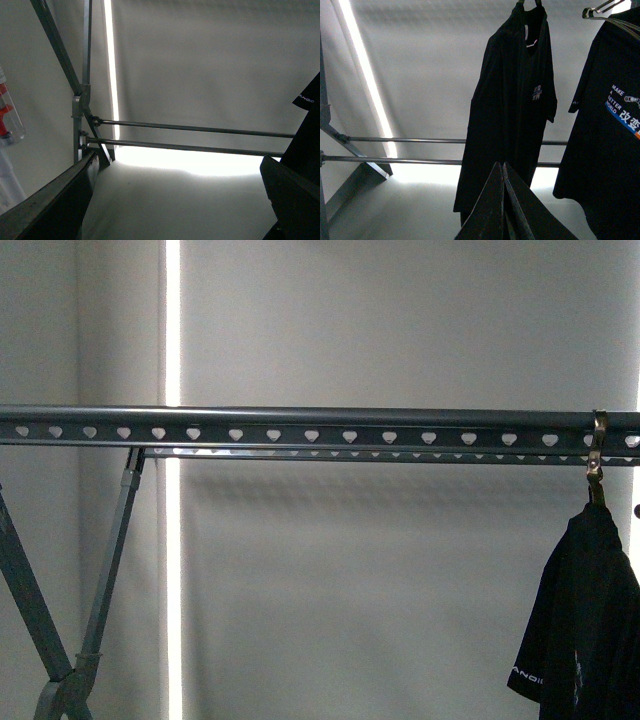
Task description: Hang clothes on hanger
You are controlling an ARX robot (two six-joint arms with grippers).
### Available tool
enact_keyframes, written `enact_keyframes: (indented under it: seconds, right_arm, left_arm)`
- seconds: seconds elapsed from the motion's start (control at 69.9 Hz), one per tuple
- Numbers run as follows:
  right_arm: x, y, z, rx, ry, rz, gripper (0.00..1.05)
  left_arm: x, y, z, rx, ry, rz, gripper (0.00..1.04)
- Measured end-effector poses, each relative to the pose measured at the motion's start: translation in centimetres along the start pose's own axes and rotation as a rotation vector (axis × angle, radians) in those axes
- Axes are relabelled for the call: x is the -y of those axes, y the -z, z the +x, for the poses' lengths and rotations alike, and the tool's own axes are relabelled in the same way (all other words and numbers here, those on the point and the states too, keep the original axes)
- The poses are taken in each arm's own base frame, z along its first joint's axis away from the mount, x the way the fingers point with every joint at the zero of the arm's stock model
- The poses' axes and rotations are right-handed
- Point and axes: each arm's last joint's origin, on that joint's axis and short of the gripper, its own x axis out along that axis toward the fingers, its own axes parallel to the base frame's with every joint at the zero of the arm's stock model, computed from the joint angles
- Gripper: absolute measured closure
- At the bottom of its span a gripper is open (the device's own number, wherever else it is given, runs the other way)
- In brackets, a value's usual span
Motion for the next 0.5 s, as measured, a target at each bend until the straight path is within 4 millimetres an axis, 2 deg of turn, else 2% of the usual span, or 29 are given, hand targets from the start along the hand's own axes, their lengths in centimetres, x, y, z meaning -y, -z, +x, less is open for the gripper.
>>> enact_keyframes:
  seconds: [0.272,0.372,0.501]
  right_arm:
    - [0.0,0.8,0.0,0.002,0.000,0.000,1.02]
    - [0.0,1.8,0.0,0.000,0.000,0.000,1.02]
    - [0.0,1.8,0.0,0.002,0.000,0.000,1.02]
  left_arm:
    - [0.0,0.0,0.0,0.000,0.000,0.000,0.07]
    - [0.0,0.0,0.0,0.000,0.000,0.000,0.07]
    - [0.0,0.0,0.0,0.000,0.000,0.000,0.07]
